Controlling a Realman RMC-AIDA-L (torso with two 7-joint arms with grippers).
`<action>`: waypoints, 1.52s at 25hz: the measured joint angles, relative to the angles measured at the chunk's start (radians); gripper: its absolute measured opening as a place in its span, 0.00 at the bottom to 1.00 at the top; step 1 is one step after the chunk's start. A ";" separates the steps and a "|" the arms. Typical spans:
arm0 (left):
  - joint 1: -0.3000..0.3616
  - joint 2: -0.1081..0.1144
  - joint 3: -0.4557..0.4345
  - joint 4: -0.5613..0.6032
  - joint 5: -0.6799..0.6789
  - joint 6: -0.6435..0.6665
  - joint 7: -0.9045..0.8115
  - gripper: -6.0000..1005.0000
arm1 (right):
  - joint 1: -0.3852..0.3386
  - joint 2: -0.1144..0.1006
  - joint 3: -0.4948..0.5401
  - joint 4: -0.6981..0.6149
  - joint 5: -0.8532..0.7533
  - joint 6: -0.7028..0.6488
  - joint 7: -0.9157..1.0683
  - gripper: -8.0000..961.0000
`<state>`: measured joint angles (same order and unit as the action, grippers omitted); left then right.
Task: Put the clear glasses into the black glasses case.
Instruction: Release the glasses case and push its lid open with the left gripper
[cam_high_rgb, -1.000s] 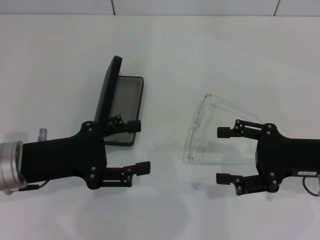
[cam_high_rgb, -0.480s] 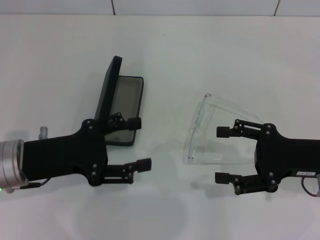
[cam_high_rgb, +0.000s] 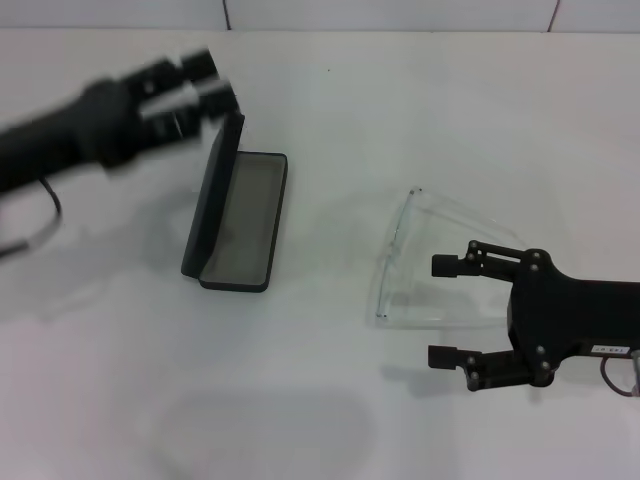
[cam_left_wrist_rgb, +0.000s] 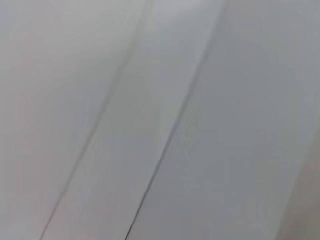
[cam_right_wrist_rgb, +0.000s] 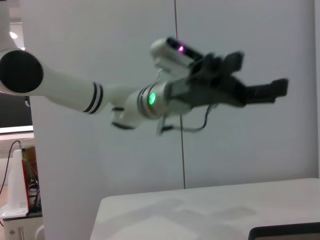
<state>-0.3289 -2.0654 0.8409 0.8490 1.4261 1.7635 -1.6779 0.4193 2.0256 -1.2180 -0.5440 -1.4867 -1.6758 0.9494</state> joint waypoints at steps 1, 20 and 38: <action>-0.018 0.007 -0.017 0.025 0.014 -0.010 -0.072 0.87 | 0.000 0.001 0.000 0.000 0.000 0.000 0.000 0.90; -0.296 -0.017 0.150 0.535 0.935 -0.148 -0.991 0.87 | 0.007 0.002 -0.004 0.039 0.037 0.003 0.000 0.90; -0.383 -0.022 0.359 0.421 1.164 -0.265 -1.153 0.87 | 0.004 0.002 -0.012 0.048 0.100 0.004 -0.012 0.90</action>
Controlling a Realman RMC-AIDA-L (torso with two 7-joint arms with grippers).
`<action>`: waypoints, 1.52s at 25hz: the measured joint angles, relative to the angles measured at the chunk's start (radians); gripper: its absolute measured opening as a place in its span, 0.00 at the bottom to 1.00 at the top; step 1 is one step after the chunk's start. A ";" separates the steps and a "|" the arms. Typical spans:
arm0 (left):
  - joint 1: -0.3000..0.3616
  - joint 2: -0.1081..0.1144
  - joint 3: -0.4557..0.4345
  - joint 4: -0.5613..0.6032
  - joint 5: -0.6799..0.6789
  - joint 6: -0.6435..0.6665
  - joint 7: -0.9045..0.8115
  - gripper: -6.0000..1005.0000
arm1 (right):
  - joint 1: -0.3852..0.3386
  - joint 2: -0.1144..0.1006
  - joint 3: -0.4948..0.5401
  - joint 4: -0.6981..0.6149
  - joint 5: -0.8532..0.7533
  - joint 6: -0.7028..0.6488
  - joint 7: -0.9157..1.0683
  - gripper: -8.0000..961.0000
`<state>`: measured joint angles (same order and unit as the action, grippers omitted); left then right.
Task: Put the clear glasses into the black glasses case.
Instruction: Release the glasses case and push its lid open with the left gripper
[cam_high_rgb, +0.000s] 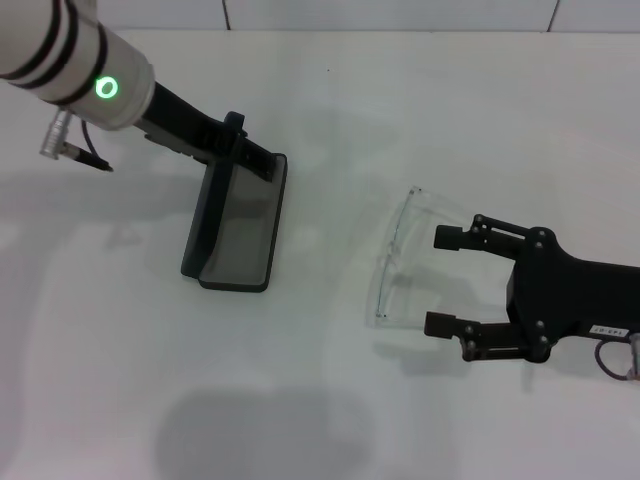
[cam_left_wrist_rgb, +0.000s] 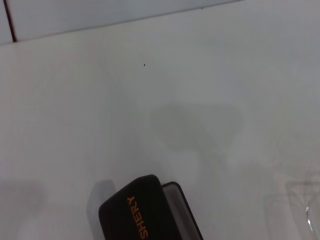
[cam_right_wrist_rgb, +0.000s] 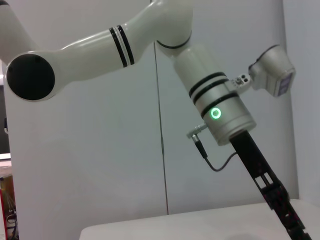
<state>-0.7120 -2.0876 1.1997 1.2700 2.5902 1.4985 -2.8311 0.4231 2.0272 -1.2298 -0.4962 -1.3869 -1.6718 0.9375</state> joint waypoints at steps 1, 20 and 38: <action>-0.007 0.000 0.000 -0.026 0.002 -0.015 0.000 0.87 | 0.000 0.000 0.000 0.000 0.000 0.000 0.000 0.90; -0.029 0.000 0.003 -0.119 0.060 -0.079 -0.021 0.83 | 0.004 0.001 0.000 0.027 0.003 0.018 -0.003 0.90; -0.029 0.003 0.015 -0.119 0.062 -0.080 -0.004 0.35 | 0.005 0.001 0.006 0.027 0.005 0.026 -0.003 0.90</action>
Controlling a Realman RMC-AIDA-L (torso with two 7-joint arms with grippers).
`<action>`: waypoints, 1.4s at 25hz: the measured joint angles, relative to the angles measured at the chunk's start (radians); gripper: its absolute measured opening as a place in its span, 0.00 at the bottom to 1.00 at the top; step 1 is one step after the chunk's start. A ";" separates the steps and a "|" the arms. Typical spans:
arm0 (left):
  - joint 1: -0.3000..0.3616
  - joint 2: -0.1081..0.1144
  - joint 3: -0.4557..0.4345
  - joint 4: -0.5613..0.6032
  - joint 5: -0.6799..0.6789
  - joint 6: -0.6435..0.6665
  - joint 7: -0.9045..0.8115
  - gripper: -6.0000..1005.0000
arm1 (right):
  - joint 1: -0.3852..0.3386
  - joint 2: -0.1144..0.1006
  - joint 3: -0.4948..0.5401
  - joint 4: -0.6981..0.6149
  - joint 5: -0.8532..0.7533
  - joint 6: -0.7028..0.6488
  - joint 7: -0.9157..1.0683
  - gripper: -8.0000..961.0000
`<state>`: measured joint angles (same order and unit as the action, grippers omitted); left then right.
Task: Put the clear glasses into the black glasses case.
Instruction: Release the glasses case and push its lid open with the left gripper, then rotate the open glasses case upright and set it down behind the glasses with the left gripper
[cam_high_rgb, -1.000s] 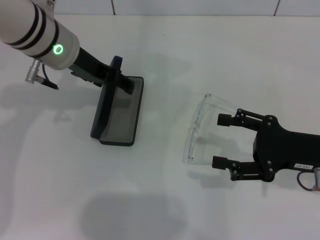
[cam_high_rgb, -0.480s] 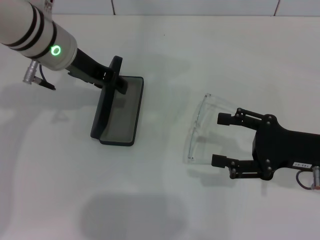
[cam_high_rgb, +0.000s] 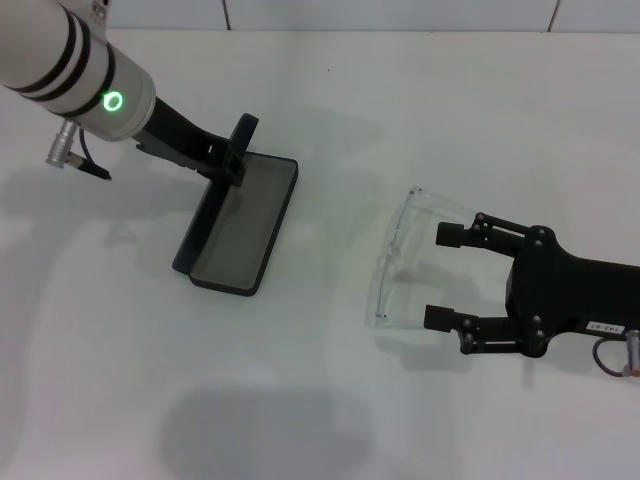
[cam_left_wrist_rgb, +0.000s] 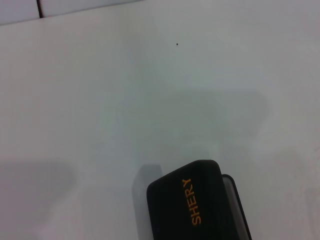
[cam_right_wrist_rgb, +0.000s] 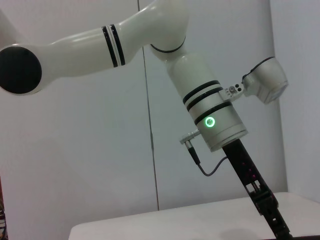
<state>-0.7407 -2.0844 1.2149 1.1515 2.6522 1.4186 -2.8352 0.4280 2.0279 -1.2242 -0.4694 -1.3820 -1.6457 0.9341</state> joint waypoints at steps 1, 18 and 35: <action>0.000 0.000 0.000 0.000 0.000 0.000 0.001 0.34 | 0.000 0.000 -0.001 0.000 0.000 0.000 0.000 0.90; 0.003 -0.002 0.001 0.040 0.001 0.000 0.044 0.28 | -0.010 0.000 -0.007 0.003 0.024 -0.006 0.000 0.90; 0.017 -0.002 0.031 0.153 -0.022 0.013 0.109 0.11 | -0.012 0.000 -0.004 0.018 0.025 -0.002 -0.005 0.90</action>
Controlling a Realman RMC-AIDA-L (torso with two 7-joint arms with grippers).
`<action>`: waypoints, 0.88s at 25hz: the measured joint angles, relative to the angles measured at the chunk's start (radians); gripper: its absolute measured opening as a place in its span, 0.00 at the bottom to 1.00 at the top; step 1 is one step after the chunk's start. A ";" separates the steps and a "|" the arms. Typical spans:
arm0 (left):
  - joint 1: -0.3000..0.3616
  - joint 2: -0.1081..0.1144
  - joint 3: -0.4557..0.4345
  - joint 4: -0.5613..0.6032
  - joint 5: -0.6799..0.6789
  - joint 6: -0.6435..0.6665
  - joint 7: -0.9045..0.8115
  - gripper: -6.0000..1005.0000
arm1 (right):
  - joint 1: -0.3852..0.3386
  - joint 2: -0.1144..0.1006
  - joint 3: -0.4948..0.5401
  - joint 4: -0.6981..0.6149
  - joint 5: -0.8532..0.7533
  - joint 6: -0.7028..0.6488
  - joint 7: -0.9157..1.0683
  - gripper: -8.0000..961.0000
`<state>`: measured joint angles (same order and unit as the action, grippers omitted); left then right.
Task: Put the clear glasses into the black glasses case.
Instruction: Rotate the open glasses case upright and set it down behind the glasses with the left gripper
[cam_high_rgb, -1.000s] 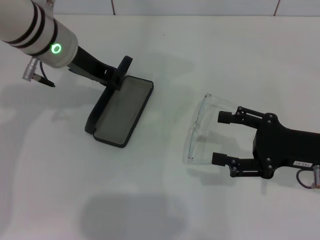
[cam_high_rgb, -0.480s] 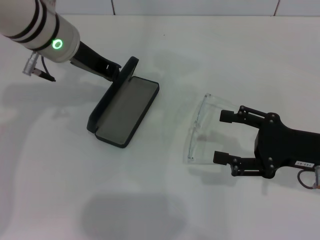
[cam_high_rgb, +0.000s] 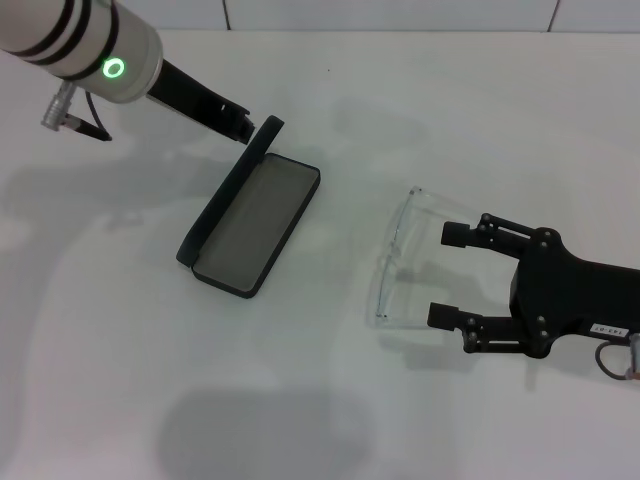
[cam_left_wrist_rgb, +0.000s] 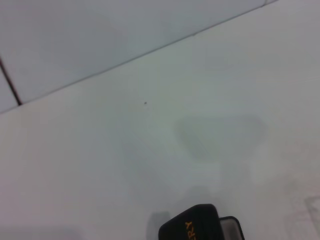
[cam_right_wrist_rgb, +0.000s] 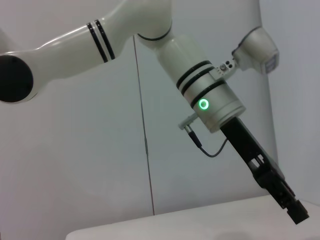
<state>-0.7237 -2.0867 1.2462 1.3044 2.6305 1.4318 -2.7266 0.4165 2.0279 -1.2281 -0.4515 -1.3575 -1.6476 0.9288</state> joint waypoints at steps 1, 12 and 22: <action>0.008 0.000 0.011 0.017 -0.003 0.002 0.000 0.14 | 0.000 0.000 0.000 0.000 0.000 0.001 -0.001 0.90; -0.006 -0.002 0.091 0.009 0.054 0.055 -0.092 0.45 | 0.004 0.000 -0.003 0.001 0.000 0.013 -0.002 0.90; -0.033 -0.002 0.112 -0.100 0.073 0.014 -0.102 0.65 | 0.011 0.000 -0.002 0.011 0.001 0.017 -0.002 0.90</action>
<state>-0.7567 -2.0884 1.3586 1.2039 2.7040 1.4459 -2.8287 0.4275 2.0279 -1.2302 -0.4403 -1.3568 -1.6309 0.9264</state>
